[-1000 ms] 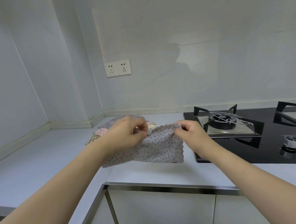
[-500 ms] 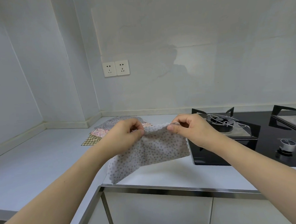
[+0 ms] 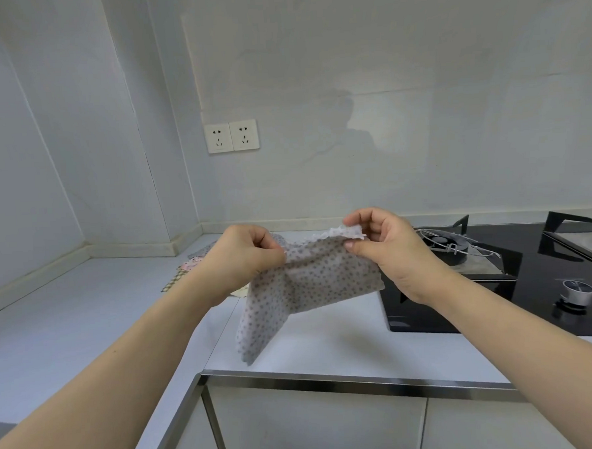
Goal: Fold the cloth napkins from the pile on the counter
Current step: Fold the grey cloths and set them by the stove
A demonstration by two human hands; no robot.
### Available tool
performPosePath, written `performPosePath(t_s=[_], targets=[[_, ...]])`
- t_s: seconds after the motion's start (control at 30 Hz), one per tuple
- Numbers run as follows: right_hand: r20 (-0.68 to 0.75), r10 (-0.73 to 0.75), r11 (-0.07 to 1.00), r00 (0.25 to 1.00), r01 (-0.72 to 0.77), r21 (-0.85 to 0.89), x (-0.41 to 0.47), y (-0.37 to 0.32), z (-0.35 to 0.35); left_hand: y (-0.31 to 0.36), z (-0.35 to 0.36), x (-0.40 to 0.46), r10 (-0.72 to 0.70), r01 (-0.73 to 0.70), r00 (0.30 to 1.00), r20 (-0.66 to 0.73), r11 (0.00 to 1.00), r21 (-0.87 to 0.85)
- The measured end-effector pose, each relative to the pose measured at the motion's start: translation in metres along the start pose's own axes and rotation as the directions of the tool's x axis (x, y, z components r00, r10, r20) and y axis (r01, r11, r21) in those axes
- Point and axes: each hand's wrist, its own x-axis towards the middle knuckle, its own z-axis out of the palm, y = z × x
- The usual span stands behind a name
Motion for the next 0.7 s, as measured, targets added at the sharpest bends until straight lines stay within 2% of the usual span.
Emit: performPosePath(t_s=[0.13, 0.23, 0.33, 0.5, 0.6, 0.7], targets=[[0.04, 0.121, 0.982, 0.992, -0.126, 0.141, 0.005, -0.002, 0.001, 0.004, 0.001, 0.0, 0.024, -0.026, 0.999, -0.031, 0.998, -0.052], [0.084, 0.282, 0.953, 0.956, -0.29, 0.092, 0.01, -0.004, 0.0, 0.006, -0.001, 0.0, 0.046, -0.049, 0.998, -0.052, 0.997, -0.059], [0.133, 0.321, 0.942, 0.938, -0.331, 0.063, 0.011, -0.003, 0.0, 0.009, -0.001, -0.001, 0.068, -0.073, 0.995, -0.074, 0.996, -0.058], [0.107, 0.233, 0.972, 0.966, -0.236, 0.014, 0.01, -0.004, 0.002, 0.012, -0.001, 0.0, 0.091, -0.095, 0.988, -0.127, 0.995, -0.025], [0.067, 0.058, 0.988, 0.996, -0.048, -0.15, 0.006, -0.011, 0.003, 0.008, 0.001, 0.001, 0.078, -0.079, 0.986, -0.149, 0.997, 0.0], [0.047, -0.118, 0.94, 0.992, 0.127, -0.316, -0.001, -0.014, 0.003, 0.001, 0.004, 0.0, 0.068, -0.067, 0.986, -0.151, 0.998, 0.013]])
